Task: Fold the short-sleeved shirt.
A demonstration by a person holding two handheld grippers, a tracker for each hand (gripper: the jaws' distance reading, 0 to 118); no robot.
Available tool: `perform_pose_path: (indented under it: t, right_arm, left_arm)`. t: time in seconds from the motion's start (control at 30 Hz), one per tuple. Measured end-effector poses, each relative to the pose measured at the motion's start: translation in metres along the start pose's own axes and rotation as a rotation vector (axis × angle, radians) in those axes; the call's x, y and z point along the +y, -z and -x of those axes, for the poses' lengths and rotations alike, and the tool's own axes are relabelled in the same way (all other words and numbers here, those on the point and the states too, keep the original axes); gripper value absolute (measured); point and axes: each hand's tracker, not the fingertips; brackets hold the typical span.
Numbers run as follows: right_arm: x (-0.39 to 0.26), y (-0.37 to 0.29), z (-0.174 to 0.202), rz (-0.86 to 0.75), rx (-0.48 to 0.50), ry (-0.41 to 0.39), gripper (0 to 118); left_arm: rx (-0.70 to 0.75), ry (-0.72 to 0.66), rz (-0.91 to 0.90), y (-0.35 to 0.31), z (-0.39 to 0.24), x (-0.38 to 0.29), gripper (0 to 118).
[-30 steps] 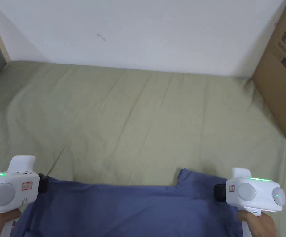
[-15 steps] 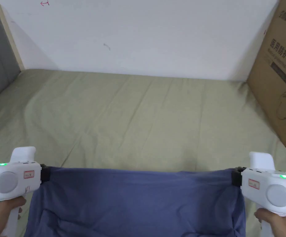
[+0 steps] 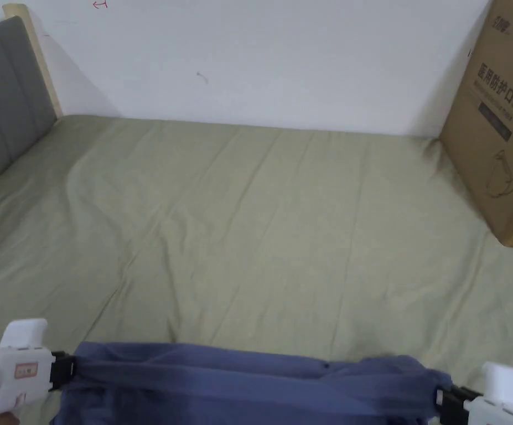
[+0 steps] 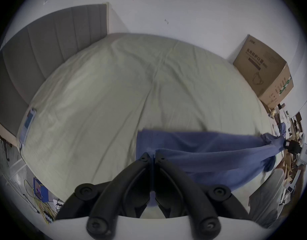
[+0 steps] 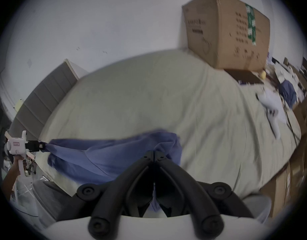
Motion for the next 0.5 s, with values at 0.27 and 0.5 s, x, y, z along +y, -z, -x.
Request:
perform_pose_path:
  t: [0.27, 0.5]
  right_arm:
    - [-0.043, 0.039, -0.017, 0.091, -0.072, 0.087, 0]
    - [-0.006, -0.012, 0.002, -0.07, -0.025, 0.069, 102]
  left_arm:
    - [0.054, 0.035, 0.048, 0.032, 0.003, -0.04, 3]
    - [0.023, 0.017, -0.06, -0.008, -0.009, -0.014, 96]
